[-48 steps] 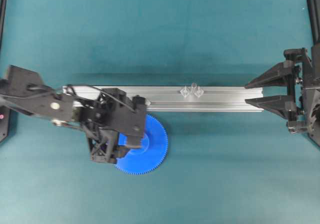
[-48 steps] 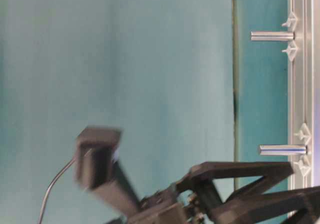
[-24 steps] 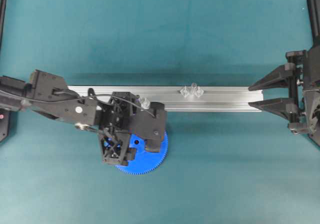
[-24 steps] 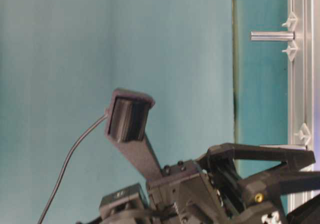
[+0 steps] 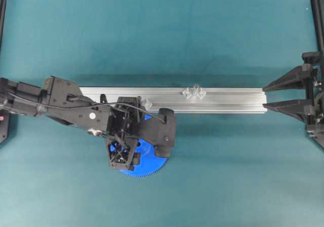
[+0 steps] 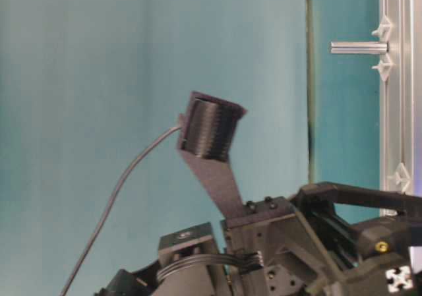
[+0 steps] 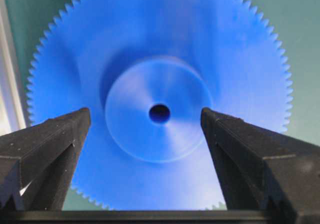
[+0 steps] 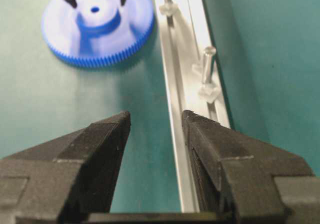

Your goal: Insert the large gear onto the shaft.

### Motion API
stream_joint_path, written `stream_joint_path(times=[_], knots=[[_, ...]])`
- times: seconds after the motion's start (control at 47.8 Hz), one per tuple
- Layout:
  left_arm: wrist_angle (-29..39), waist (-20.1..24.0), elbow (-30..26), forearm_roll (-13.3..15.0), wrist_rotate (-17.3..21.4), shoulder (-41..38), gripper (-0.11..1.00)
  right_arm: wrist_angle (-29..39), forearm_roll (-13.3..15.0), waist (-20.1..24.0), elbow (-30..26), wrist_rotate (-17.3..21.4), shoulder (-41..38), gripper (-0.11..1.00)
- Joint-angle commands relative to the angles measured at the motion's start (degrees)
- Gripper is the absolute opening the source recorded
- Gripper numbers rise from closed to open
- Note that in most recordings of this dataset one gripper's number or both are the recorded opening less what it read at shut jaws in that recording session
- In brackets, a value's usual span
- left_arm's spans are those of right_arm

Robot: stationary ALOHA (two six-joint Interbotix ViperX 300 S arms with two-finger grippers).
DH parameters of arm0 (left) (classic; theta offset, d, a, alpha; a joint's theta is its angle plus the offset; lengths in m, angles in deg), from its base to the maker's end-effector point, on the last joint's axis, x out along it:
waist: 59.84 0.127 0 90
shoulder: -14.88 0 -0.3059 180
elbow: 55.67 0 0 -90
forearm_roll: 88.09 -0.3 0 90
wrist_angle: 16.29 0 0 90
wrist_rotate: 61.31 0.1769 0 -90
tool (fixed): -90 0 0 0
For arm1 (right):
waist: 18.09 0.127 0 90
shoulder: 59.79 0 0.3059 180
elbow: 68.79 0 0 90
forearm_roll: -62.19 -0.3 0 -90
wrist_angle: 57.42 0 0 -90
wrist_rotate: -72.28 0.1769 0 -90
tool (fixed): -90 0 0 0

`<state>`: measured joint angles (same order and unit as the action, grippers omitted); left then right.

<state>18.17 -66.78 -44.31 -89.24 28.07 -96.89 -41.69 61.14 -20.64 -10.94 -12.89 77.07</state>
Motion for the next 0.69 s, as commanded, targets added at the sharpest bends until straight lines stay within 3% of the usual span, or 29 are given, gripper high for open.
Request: stream_joint_path(times=[0.0, 0.669], knots=[[0.00, -0.35, -1.32, 0.00, -0.09, 0.53, 0.94, -0.18, 0.09, -0.18, -0.62, 0.18, -0.35, 0.57], [-0.09, -1.32, -2.37, 0.00, -4.04, -1.32, 0.94, -0.18, 0.09, -0.18, -0.09, 0.18, -0.53, 0.57]])
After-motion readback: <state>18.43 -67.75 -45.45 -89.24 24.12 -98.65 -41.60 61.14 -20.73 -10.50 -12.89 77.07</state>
